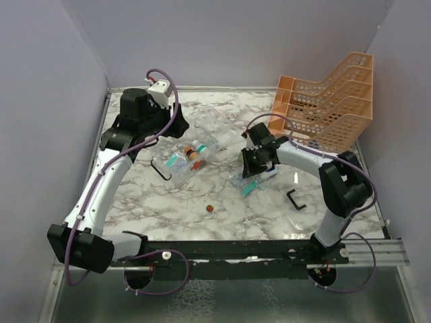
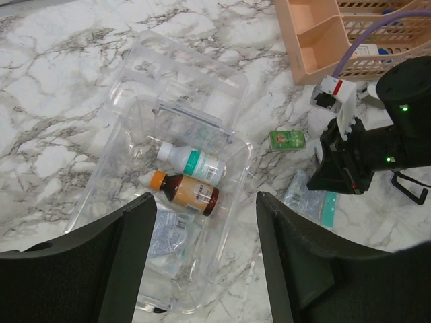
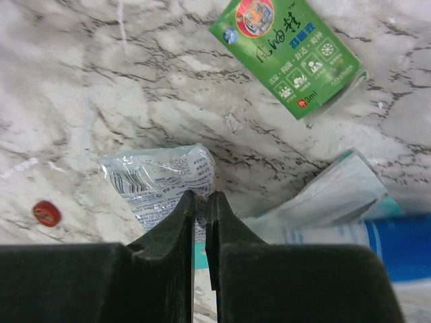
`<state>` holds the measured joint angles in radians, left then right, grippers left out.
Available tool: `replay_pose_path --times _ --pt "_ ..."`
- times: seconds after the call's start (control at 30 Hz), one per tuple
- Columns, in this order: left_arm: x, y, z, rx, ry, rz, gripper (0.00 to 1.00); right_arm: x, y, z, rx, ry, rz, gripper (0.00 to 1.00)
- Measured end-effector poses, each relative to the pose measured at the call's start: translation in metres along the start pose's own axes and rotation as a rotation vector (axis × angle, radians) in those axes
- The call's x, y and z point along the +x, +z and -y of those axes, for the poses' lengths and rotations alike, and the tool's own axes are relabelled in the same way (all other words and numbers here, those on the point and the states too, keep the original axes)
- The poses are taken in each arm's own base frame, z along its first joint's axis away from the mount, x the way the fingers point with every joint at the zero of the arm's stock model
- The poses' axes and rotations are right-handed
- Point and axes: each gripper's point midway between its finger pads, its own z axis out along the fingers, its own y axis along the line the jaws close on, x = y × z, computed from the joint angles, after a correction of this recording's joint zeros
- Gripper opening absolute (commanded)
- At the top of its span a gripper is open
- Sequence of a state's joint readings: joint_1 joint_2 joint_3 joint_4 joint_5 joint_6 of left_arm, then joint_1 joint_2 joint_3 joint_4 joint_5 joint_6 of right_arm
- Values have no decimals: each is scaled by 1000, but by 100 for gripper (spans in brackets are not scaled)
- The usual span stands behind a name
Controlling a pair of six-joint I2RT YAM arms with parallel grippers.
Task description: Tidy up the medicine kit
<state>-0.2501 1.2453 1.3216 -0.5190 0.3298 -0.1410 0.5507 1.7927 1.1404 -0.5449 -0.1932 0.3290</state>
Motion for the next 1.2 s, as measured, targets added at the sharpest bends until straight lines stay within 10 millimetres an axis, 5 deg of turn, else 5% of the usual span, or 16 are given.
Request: replay_pose_path --times 0.17,0.47,0.8,1.2 --pt "10 4 11 63 -51 -17 65 -22 -35 -16 -49 30 145 2" --pt "61 9 58 318 -264 -154 66 -70 -105 -71 -228 47 405 2" --pt "63 5 90 444 -397 -215 63 -86 -132 -123 -379 -32 483 2" --pt "87 17 105 475 -479 -333 14 -86 -144 -152 -467 -113 521 3"
